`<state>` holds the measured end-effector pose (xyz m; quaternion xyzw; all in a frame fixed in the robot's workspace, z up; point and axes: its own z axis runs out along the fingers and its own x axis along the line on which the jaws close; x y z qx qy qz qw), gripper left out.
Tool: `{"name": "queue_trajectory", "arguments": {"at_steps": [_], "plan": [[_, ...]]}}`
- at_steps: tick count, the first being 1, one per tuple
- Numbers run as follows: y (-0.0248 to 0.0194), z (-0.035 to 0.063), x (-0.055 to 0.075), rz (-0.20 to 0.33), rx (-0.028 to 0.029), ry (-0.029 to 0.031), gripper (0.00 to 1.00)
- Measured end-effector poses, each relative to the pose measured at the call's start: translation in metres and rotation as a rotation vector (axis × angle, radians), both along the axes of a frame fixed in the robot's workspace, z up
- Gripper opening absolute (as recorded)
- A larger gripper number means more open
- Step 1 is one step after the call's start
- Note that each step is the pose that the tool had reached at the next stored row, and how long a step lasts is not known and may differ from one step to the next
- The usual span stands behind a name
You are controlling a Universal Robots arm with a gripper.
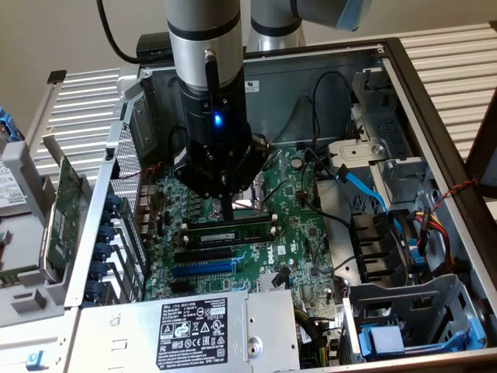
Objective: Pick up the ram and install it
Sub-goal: 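Press down the ram until it locks into place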
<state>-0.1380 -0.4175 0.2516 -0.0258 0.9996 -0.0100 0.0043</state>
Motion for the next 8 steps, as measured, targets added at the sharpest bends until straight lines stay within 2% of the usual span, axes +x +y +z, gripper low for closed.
{"name": "queue_trajectory", "arguments": {"at_steps": [2,8], "plan": [[0.0,0.0,0.0,-0.027,0.0001,0.0,0.11],[0.0,-0.0001,0.0,-0.029,0.0003,-0.0001,0.11]]}}
